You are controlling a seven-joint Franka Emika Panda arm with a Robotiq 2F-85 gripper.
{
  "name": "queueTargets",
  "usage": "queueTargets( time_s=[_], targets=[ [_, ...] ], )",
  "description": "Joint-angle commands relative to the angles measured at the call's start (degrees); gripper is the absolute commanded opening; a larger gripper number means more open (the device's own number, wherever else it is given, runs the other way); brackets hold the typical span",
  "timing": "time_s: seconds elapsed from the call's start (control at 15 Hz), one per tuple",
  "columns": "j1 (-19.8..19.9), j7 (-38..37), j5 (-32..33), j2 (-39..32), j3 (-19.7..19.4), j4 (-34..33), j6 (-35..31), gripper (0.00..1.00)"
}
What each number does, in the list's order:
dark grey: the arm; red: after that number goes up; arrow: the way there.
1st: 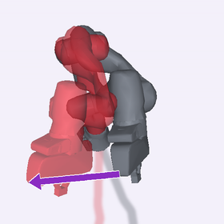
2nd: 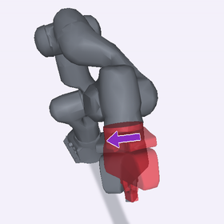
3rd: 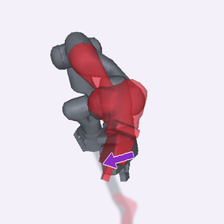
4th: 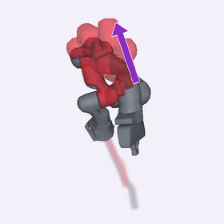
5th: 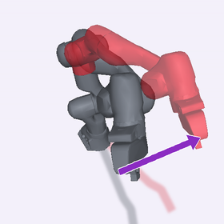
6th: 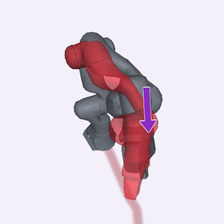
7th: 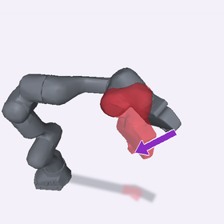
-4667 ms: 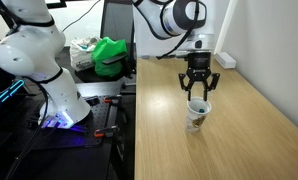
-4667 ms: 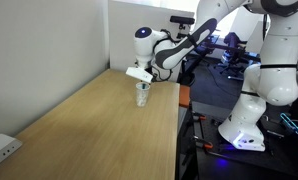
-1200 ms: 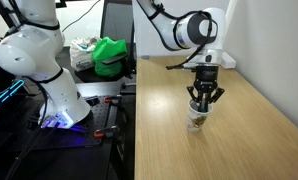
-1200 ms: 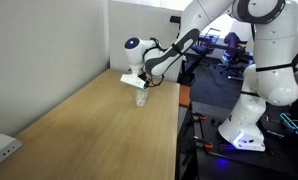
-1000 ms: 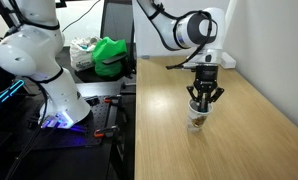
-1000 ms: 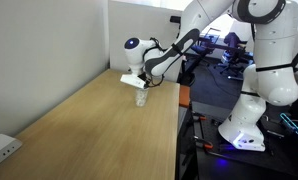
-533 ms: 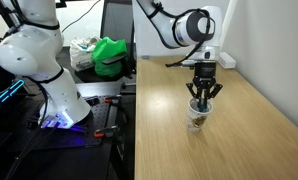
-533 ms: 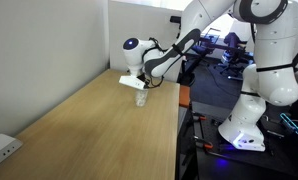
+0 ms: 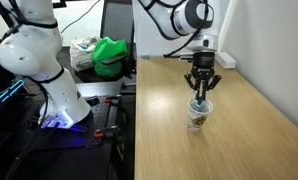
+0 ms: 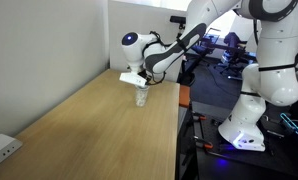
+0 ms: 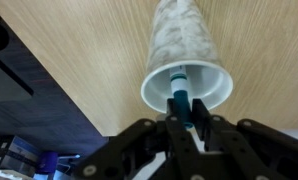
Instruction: Remove the marker from the mug and put it on the table
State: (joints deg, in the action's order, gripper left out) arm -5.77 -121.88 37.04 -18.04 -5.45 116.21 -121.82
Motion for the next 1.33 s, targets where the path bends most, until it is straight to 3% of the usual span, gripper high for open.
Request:
queueTargets(
  time_s=[0.0,0.6,1.27],
  targets=[
    [-0.7,0.4,0.6,4.9,0.7,2.0,5.1,0.05],
    [-0.4,-1.7,5.0,15.8,3.9,5.6,10.2,0.05],
    [0.1,-2.8,5.2,23.9,8.9,10.0,6.3,0.05]
  ],
)
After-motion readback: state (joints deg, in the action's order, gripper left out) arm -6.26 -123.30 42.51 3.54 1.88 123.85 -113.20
